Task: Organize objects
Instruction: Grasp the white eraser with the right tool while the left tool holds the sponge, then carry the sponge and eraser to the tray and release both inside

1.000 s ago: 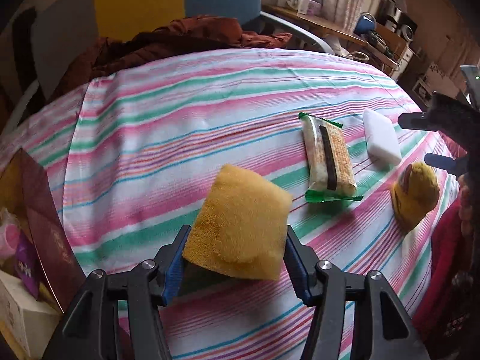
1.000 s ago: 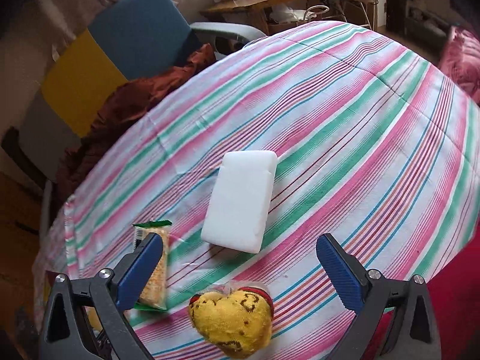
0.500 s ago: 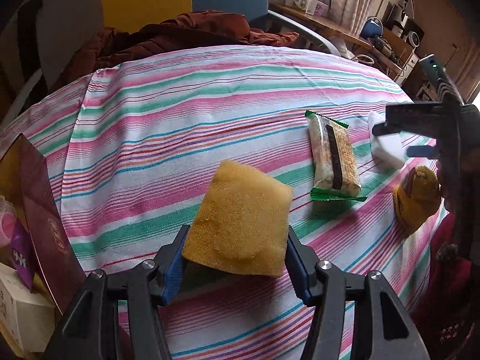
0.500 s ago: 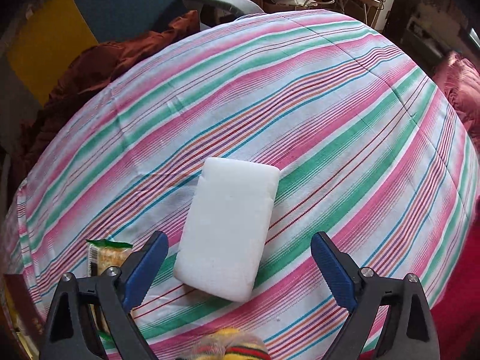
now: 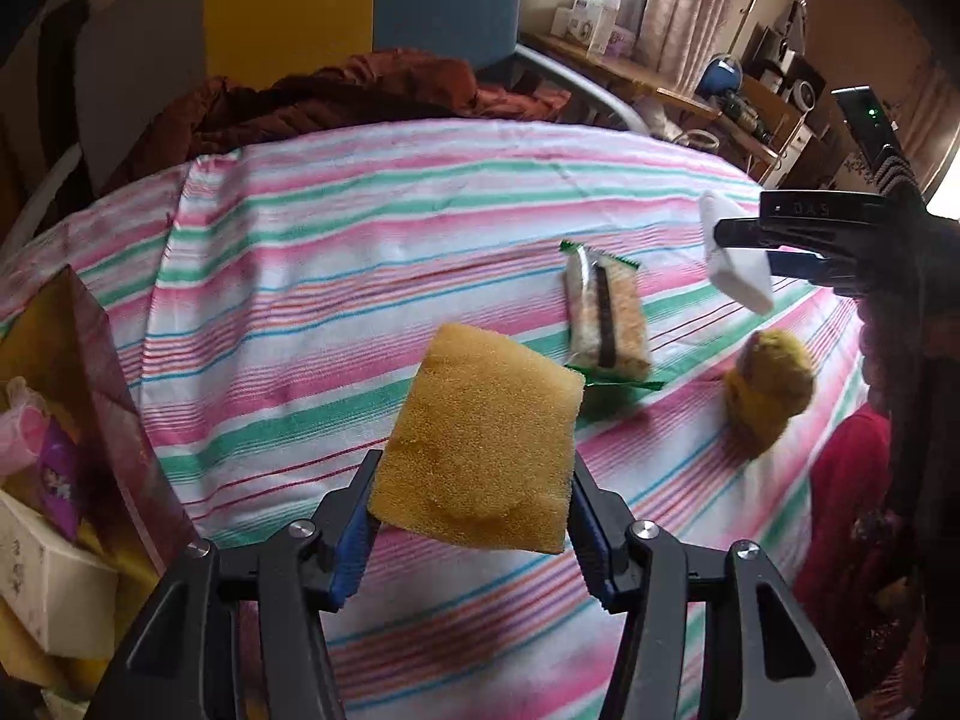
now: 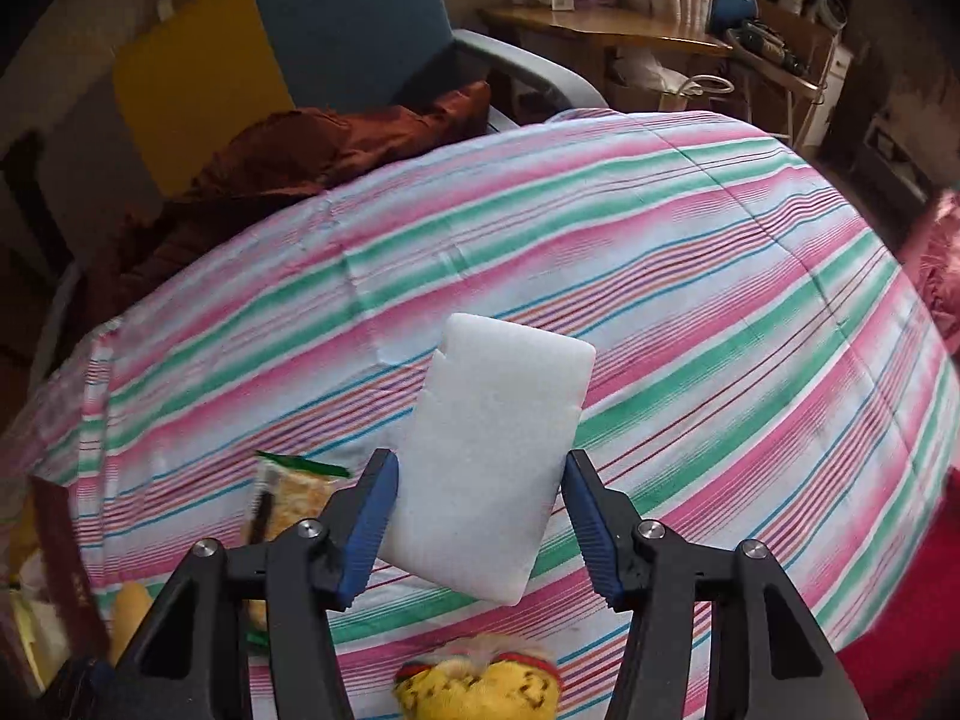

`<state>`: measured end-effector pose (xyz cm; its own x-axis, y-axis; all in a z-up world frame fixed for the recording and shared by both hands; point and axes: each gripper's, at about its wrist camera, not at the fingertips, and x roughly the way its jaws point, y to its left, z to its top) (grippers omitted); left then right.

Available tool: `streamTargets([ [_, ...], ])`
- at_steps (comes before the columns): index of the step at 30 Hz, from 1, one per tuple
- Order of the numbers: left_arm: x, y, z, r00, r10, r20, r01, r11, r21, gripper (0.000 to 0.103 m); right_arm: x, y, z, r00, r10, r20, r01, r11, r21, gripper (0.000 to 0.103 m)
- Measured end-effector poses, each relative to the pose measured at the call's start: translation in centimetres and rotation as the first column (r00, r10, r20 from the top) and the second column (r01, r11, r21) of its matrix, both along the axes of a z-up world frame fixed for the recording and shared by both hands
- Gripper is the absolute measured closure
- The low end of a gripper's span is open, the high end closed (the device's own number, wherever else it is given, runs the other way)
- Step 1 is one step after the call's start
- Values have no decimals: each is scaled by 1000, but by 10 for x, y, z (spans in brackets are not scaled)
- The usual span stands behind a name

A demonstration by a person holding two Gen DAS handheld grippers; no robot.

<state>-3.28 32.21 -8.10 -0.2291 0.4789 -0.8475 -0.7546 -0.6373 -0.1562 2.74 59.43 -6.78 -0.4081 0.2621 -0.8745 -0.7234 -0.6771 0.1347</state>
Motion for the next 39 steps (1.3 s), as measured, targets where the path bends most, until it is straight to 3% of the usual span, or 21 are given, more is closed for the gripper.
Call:
streamTargets([
  [9,12,-41,35,996,62,-66,-58,996,68,46,-10,-62,30,976,164,-141,-163,986,23,46],
  [16,4,-99,55,982,171,-75,-161,979,126,46,-21,-125,37,933,317,-172,-314,948,46,46],
  [20,1,-135,63,969,234,-74,-221,963,157,46,-32,-164,38,892,409,-190,-410,911,38,46],
  [25,-10,-191,67,933,354,-60,-339,923,181,46,-44,-213,41,821,535,-198,-537,842,46,46],
  [29,-21,-241,62,881,471,-33,-457,869,190,46,-54,-254,42,759,618,-204,-625,780,39,46],
  [35,-30,-294,51,817,577,22,-569,798,201,46,-66,-312,39,664,725,-182,-732,680,44,45],
  [39,-33,-321,46,783,615,91,-618,752,231,45,-72,-337,32,637,753,-166,-759,650,34,43],
])
